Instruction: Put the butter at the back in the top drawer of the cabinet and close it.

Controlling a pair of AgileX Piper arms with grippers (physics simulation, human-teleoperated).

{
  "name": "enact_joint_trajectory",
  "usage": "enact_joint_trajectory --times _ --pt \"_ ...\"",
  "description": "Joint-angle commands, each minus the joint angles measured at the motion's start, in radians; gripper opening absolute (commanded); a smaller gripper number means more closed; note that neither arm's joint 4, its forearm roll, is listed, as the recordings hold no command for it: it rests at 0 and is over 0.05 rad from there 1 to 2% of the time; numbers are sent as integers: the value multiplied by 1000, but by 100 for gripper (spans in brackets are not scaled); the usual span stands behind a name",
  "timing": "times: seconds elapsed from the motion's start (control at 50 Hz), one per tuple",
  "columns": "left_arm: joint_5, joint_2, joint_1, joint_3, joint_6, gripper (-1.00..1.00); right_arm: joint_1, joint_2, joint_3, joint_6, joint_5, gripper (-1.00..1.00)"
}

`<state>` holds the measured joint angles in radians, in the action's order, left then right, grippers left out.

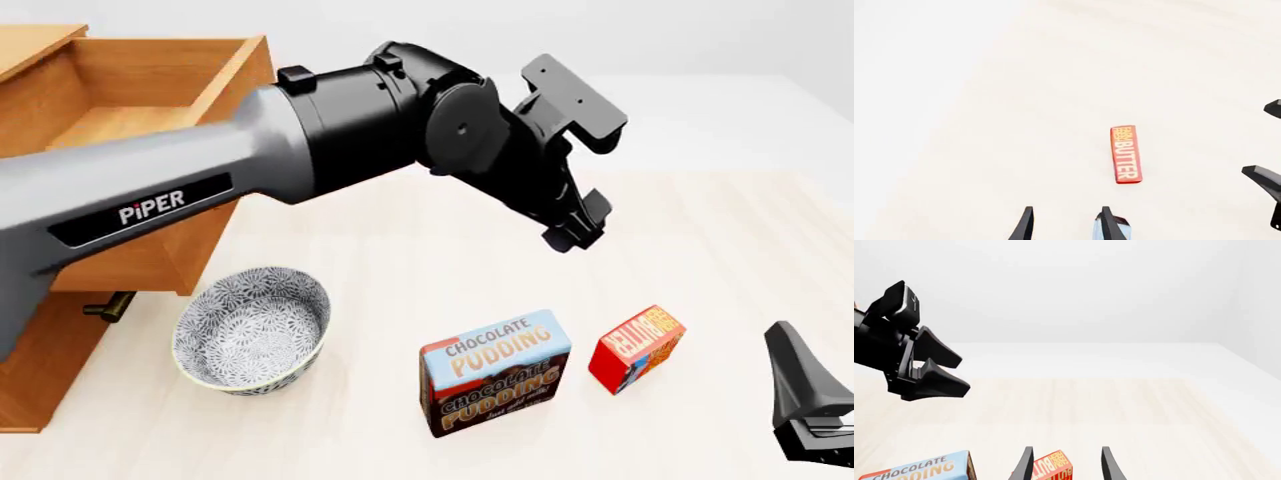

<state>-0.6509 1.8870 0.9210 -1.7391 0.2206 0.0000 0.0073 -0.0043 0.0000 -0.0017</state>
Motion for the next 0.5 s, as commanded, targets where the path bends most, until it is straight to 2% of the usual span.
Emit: enact_joint_trajectory --times 0.02,0.5 --pt "-1 59 27 -35 -14 100 0 0 0 0 0 100" --pt "-6 169 59 -105 -46 100 0 0 0 0 0 100"
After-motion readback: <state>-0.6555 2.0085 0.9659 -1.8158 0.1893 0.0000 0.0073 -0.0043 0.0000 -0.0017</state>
